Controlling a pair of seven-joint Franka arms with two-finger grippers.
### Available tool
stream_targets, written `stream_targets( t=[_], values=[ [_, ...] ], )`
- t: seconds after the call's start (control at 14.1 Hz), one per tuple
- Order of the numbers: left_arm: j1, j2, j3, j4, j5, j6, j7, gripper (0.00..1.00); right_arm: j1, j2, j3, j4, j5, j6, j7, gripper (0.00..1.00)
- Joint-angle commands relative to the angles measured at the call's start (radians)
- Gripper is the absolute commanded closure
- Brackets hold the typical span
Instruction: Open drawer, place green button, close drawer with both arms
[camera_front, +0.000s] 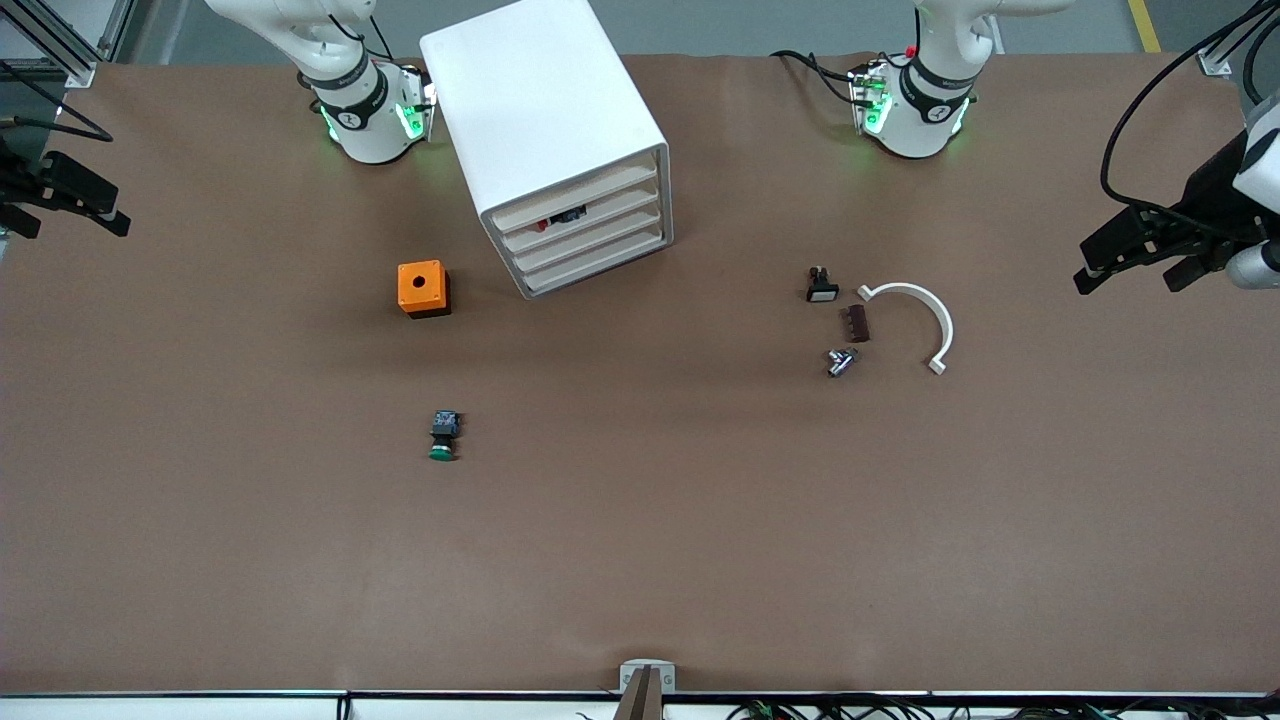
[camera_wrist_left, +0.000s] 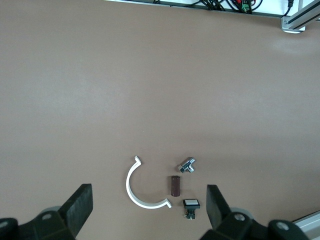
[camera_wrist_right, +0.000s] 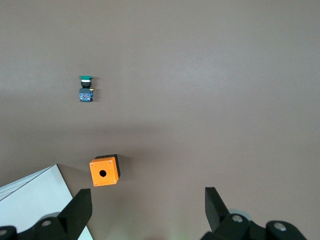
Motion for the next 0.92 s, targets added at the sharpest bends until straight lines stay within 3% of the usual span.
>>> stream_targets(
  t=[0.0, 0.49, 0.85],
  values=[
    [-0.004, 0.008, 0.002, 0.023, 0.023, -0.019, -0.015, 0.00, 0.001, -0.027, -0.003, -0.024, 0.003, 0.001, -0.009, 0.00],
    [0.011, 0.024, 0.011, 0.015, 0.017, -0.019, -0.015, 0.00, 0.000, -0.029, -0.005, -0.032, 0.003, -0.015, -0.009, 0.00],
    [0.008, 0.122, 0.011, 0.023, 0.018, -0.021, -0.018, 0.01, 0.003, -0.046, -0.003, -0.056, 0.003, -0.012, -0.009, 0.00]
  ],
)
